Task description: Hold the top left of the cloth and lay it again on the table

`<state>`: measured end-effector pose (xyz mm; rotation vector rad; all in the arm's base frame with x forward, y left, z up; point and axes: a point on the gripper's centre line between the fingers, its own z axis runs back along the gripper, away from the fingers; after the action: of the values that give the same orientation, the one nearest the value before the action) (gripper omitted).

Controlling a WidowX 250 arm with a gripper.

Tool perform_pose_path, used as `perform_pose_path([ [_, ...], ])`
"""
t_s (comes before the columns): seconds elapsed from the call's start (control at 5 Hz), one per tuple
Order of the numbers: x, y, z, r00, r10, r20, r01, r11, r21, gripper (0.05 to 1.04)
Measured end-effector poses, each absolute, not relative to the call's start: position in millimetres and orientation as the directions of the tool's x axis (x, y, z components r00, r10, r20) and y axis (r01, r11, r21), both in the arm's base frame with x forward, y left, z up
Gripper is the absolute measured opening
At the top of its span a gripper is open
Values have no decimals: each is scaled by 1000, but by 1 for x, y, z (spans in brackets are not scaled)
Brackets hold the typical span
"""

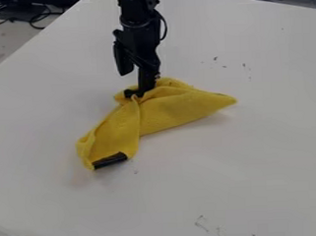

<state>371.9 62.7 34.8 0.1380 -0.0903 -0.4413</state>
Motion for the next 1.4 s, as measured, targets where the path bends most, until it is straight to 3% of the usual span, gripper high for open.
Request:
perform_pose_path([
  [0.4, 374, 60, 27, 894, -446, 42, 438, 890, 124, 322],
  [0.6, 377, 60, 31, 893, -448, 40, 441, 890, 117, 127],
  [0.8, 381, 61, 38, 895, -445, 41, 438, 891, 122, 54],
  [1.4, 388, 62, 60, 889, -457, -29, 454, 872, 184, 70],
])
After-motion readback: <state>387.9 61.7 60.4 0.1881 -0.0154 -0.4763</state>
